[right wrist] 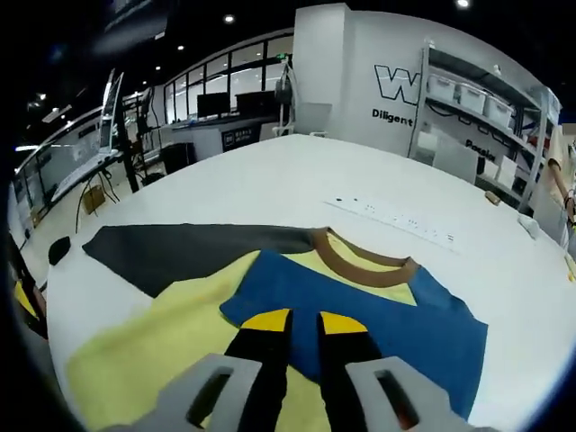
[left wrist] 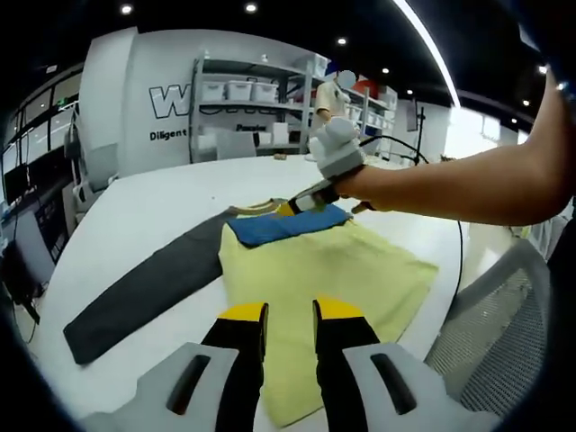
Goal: Fold the garment on the visible template until the final outline fits inside the template.
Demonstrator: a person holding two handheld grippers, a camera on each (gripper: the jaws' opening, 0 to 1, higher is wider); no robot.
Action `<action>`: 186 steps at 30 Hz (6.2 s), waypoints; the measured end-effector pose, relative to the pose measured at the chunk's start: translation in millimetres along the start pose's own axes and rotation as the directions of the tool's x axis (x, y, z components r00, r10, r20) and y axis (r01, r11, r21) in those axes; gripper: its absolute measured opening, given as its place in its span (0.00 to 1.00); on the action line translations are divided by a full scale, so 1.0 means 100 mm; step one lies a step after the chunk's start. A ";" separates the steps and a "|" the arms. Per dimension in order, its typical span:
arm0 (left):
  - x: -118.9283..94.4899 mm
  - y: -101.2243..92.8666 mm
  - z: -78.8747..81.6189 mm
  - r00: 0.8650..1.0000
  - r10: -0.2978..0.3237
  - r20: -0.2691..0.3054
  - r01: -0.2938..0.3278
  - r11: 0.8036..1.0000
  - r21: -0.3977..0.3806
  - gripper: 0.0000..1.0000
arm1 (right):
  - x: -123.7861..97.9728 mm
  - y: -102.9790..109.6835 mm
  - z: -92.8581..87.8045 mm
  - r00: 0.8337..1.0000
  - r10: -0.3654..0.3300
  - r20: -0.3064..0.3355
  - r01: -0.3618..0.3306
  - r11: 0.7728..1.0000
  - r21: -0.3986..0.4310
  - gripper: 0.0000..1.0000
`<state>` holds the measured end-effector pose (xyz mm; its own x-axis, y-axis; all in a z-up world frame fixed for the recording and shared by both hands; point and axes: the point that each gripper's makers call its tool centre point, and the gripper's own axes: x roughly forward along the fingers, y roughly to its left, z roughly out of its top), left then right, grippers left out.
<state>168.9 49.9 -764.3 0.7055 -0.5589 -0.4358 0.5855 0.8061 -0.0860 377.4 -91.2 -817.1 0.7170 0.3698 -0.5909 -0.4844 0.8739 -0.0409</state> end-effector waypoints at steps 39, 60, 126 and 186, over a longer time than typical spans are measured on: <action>-0.09 0.00 0.34 0.978 0.041 0.203 -0.035 0.999 -0.033 0.88 | -0.77 -1.30 -1.09 0.976 -0.208 -0.066 0.211 0.828 0.519 0.25; -0.16 -0.02 0.40 0.967 0.048 0.249 -0.026 0.995 -0.092 0.99 | -0.80 -1.25 -1.08 0.979 -0.185 -0.081 0.202 0.874 0.441 0.07; -0.16 -0.13 0.37 0.974 0.013 0.225 0.002 0.998 -0.069 0.94 | -1.62 -0.95 -0.66 0.950 -0.297 0.100 0.271 0.939 0.211 0.52; -0.59 2.56 -0.90 0.788 0.582 -0.200 -0.586 0.610 -0.533 0.26 | -1.99 0.18 -0.60 0.959 -0.189 0.210 0.179 0.982 0.066 0.61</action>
<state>241.2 307.1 -841.0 0.8168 0.0681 -0.5729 -0.2694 0.9231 -0.2744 195.9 -167.5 -748.9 0.8846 0.2561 -0.3897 -0.3141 0.9449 -0.0922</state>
